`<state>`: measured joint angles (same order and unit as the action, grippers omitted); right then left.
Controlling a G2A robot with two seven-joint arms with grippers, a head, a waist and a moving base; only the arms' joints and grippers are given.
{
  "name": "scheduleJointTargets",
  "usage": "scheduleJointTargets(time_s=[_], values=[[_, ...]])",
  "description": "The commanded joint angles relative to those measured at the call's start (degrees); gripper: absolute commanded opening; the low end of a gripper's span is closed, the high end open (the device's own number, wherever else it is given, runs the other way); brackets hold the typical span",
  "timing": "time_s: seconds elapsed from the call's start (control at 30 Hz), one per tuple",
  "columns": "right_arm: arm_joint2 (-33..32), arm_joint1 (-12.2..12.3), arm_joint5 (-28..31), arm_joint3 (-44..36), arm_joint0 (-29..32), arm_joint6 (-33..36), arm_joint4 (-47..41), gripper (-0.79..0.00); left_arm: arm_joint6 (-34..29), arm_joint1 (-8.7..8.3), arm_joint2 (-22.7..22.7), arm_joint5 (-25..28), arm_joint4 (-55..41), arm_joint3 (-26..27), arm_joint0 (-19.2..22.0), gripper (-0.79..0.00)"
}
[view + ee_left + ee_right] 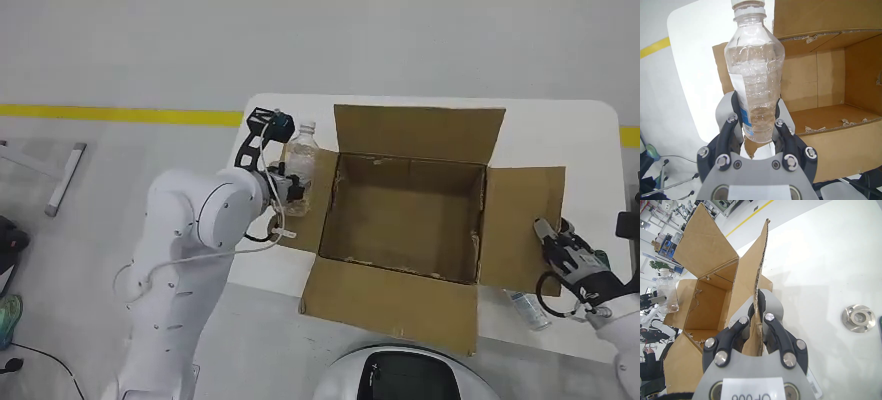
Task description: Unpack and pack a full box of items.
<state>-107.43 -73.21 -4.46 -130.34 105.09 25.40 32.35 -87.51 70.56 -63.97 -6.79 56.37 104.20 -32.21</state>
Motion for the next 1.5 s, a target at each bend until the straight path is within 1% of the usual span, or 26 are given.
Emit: scheduleJointTargets(time_s=[0.0,0.1,0.27,0.3,0.33,0.37,0.4,0.6,0.7,0.83,0.97,1.07,1.17,1.23,1.27,1.33,1.4,1.47], values=[[0.0,0.0,0.1,0.1,0.0,-0.1,0.1,-0.785,0.2,0.02,0.5,-0.1,0.3,-0.6,-0.2,-0.785],[0.0,0.1,0.3,0.1,-0.1,0.0,0.2,-0.785,0.3,0.18,1.2,-0.5,-0.5,-0.3,-0.1,-0.785],[-0.2,0.1,0.7,0.0,-0.2,-0.3,-0.2,-0.785,0.7,0.95,3.9,-1.1,-4.8,3.3,2.1,-0.785],[-0.2,0.2,0.9,0.0,-0.2,-0.3,-0.3,-0.760,0.7,1.14,4.8,-1.0,-5.2,3.7,2.8,-0.785],[-0.3,0.2,1.4,-0.1,-0.2,-0.5,-0.1,-0.545,0.7,1.37,5.7,-1.3,-5.9,3.9,3.4,-0.785],[-0.4,0.2,2.1,-0.3,-0.1,-0.8,0.4,-0.419,0.7,1.60,6.6,-1.7,-6.3,3.9,4.2,-0.785],[-0.5,0.2,2.3,-0.2,0.0,-1.1,0.9,0.000,0.8,1.86,7.7,-1.9,-6.6,4.0,5.0,-0.785],[-2.3,0.1,1.7,-1.1,0.5,-4.3,0.2,0.000,1.4,3.32,13.1,-3.6,-9.6,1.9,8.0,-0.785],[-5.1,0.1,1.8,-2.1,0.7,-7.4,0.8,0.000,1.4,3.99,15.7,-3.7,-10.4,0.7,9.3,-0.785],[-9.6,0.1,2.2,-3.0,1.0,-11.0,2.8,0.000,1.5,4.97,19.3,-4.5,-12.3,-2.2,9.8,-0.785],[-12.4,0.1,2.7,-3.3,1.0,-12.7,4.0,0.000,1.6,6.00,22.1,-6.5,-14.5,-6.9,10.0,-0.785],[-13.5,0.1,3.3,-3.6,1.2,-13.1,5.2,0.000,1.7,6.72,24.4,-6.9,-14.3,-10.6,10.5,-0.785],[-13.9,0.0,3.4,-4.2,1.4,-13.3,5.9,0.000,3.3,7.44,25.7,-7.3,-14.7,-15.3,10.9,-0.785],[-13.9,0.0,3.9,-4.3,1.6,-13.7,7.2,0.000,4.1,8.03,26.1,-7.6,-16.5,-17.7,11.3,-0.785],[-13.8,0.0,4.3,-4.3,1.5,-14.1,8.0,0.000,4.6,8.27,26.6,-7.5,-15.9,-19.0,11.7,-0.785],[-13.6,0.0,5.1,-4.3,1.5,-14.9,9.9,0.000,5.4,8.83,26.8,-8.0,-18.0,-21.5,11.9,-0.785],[-13.3,0.0,5.5,-4.3,1.6,-15.6,11.2,0.000,6.3,9.20,27.6,-7.7,-16.6,-24.4,12.6,-0.785],[-13.4,0.0,5.7,-4.3,1.8,-16.5,14.2,0.000,6.7,9.65,27.7,-7.7,-17.8,-26.5,13.0,-0.785]])
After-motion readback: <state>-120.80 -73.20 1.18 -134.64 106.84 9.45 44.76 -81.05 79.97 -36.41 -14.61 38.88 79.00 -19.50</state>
